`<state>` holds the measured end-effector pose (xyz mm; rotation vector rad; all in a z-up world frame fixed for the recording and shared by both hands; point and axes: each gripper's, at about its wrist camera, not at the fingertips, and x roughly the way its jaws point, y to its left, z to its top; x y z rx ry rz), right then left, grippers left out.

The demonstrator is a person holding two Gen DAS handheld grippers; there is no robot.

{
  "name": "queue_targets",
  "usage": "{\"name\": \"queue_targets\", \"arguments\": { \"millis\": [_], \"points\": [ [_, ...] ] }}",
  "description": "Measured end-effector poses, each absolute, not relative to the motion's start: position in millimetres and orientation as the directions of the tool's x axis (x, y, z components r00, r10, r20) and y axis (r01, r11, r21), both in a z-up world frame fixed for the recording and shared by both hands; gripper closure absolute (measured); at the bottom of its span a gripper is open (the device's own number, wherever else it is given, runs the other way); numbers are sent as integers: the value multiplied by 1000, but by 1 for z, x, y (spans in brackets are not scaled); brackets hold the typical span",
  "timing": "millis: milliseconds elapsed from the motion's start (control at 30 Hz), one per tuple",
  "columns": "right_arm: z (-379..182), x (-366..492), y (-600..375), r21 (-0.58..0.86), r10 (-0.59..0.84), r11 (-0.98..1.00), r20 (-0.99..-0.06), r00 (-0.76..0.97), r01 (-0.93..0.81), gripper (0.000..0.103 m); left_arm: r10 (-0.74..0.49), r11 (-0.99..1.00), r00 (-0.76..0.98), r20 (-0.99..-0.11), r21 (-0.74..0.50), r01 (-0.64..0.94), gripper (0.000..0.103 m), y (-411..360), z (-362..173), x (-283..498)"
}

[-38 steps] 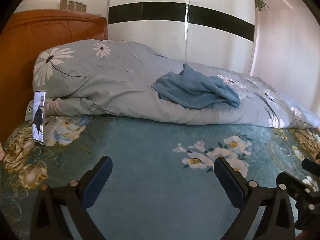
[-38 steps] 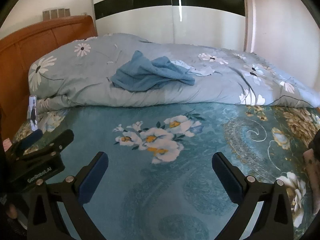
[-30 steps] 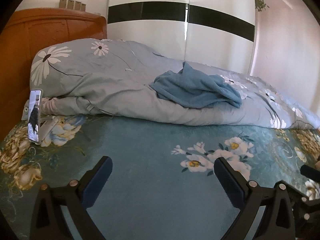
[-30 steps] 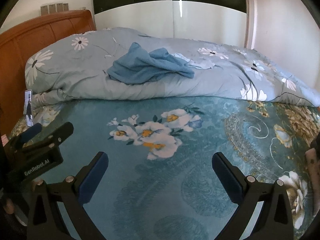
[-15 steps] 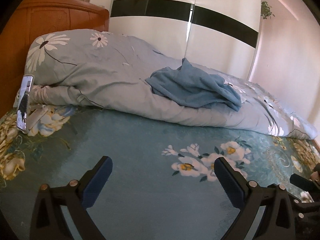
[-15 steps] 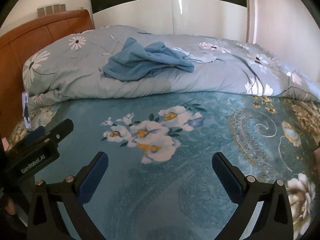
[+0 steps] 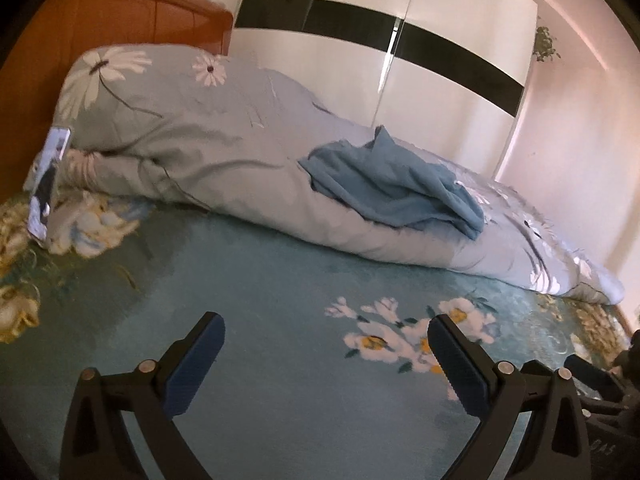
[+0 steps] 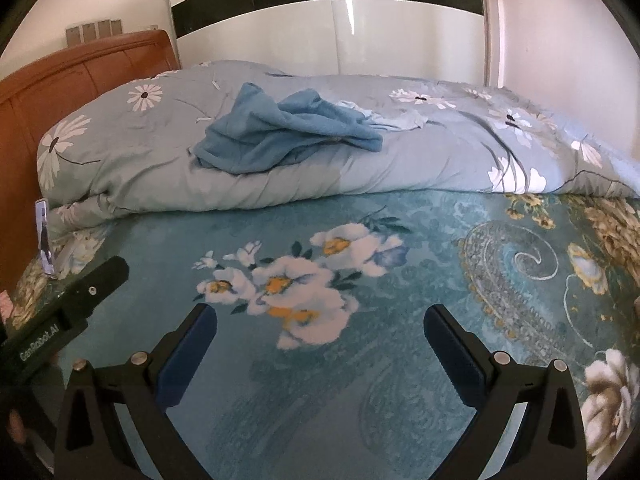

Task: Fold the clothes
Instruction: 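Move both grippers toward the crumpled blue shirt on the duvet, then grasp the blue shirt with the left gripper and pull it onto the sheet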

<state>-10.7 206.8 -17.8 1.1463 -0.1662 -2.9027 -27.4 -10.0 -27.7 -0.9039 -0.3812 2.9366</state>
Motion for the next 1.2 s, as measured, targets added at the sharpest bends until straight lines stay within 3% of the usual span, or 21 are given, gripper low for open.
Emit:
{"name": "queue_targets", "arguments": {
  "millis": [433, 567, 767, 933, 1067, 1200],
  "points": [
    [-7, -8, 201, 124, -130, -990, -625, -770, 67, 0, -39, -993, -833, -552, -73, 94, 0, -24, -24, -29],
    [-7, -9, 205, 150, -152, -986, -613, -775, 74, 0, -18, -993, -840, -542, -86, 76, 0, -34, -18, -40],
    [-9, -13, 216, 145, -149, -987, -608, -780, 76, 0, -75, -997, -827, -557, 25, 74, 0, -22, -15, -69],
    [-11, -15, 232, 131, -128, -989, -600, -789, 61, 0, 25, -999, -800, -600, -37, -4, 0, -6, -18, -103],
    [-20, -15, 249, 145, -123, -988, -608, -784, 43, 0, 59, -998, -847, -528, -23, -55, 0, 18, 0, -132],
    [-33, -10, 268, 164, -110, -986, -630, -768, 7, 0, 188, -981, -813, -552, -144, -129, 0, 37, 17, -189]
  ]
}}
